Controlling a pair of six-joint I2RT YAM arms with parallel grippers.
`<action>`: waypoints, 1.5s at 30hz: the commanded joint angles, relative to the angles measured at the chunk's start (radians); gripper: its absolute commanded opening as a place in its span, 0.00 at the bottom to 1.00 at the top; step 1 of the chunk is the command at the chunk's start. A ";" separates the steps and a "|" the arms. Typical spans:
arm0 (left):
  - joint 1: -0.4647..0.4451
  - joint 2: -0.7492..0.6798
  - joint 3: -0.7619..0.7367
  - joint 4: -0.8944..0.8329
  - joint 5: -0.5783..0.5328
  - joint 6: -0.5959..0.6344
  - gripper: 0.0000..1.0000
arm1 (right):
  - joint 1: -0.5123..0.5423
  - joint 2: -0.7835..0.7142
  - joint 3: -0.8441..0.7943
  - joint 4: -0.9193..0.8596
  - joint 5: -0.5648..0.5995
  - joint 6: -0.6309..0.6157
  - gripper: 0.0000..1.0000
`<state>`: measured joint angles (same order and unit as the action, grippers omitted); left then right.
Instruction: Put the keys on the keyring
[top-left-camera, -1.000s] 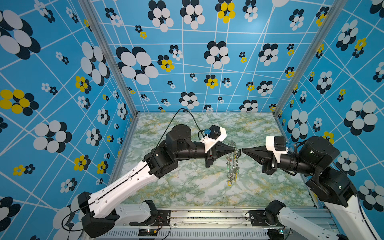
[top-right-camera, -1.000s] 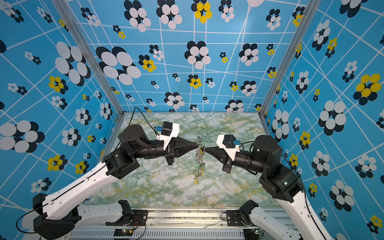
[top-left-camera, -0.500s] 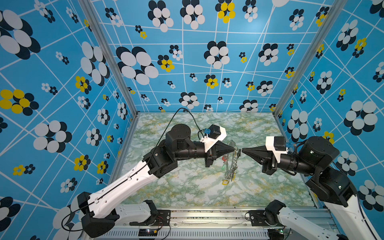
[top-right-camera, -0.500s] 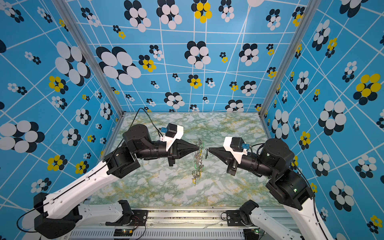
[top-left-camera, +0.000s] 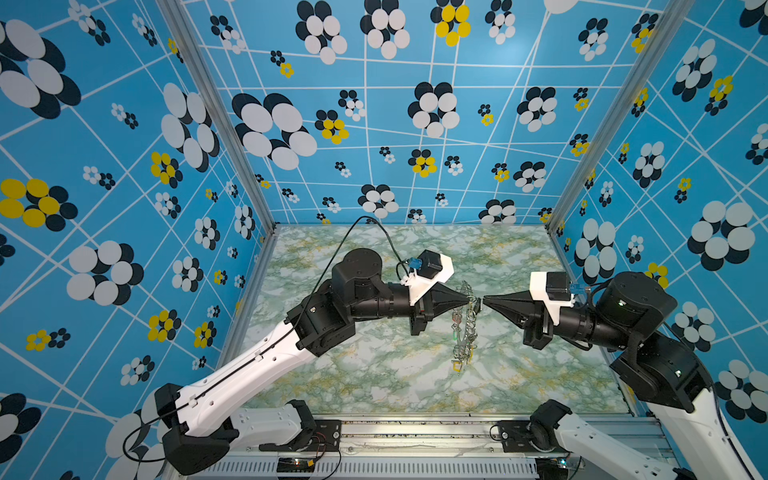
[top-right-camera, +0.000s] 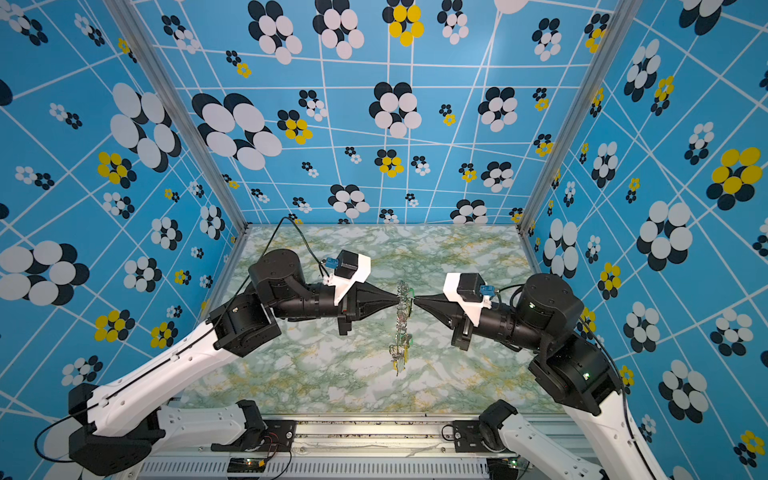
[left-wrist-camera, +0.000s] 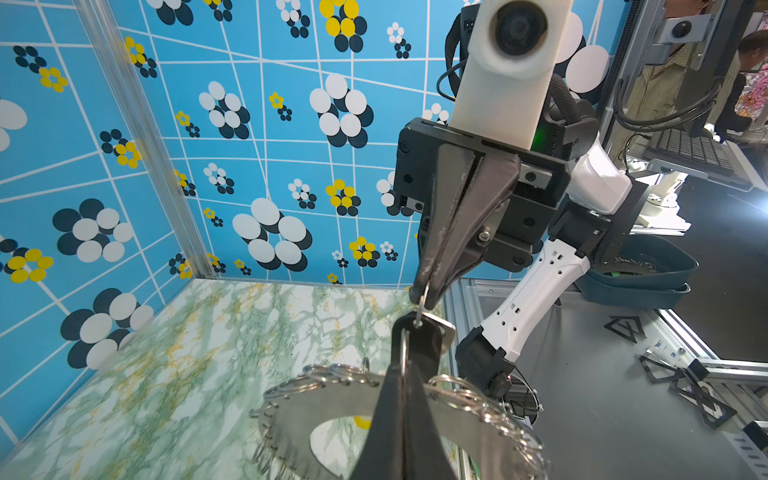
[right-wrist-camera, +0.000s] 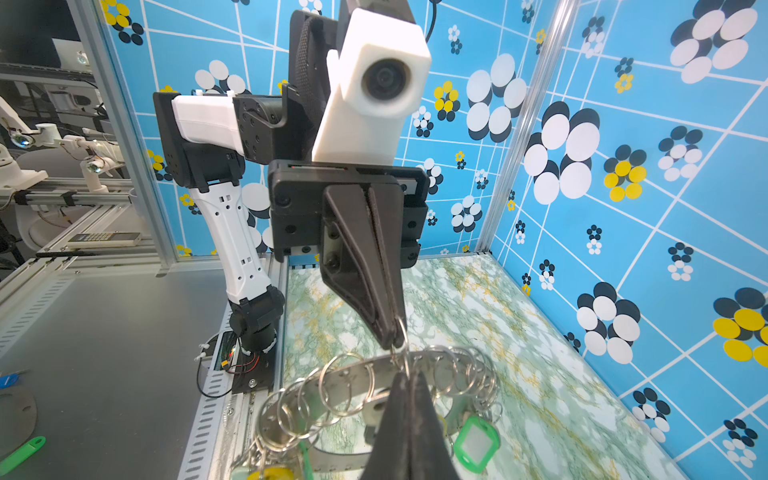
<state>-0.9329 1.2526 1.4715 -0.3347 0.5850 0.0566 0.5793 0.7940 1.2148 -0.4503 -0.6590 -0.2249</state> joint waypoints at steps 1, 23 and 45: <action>0.004 -0.013 -0.014 0.107 0.019 -0.036 0.00 | 0.007 0.002 0.029 0.039 -0.024 -0.003 0.00; 0.004 -0.035 -0.040 0.150 0.016 -0.048 0.00 | 0.007 -0.011 0.029 0.029 -0.013 -0.007 0.17; 0.006 -0.060 -0.053 0.165 0.016 -0.043 0.00 | 0.004 -0.023 0.050 -0.066 0.030 -0.044 0.29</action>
<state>-0.9295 1.2240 1.4273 -0.2382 0.5945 0.0181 0.5804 0.7738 1.2415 -0.5167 -0.6300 -0.2752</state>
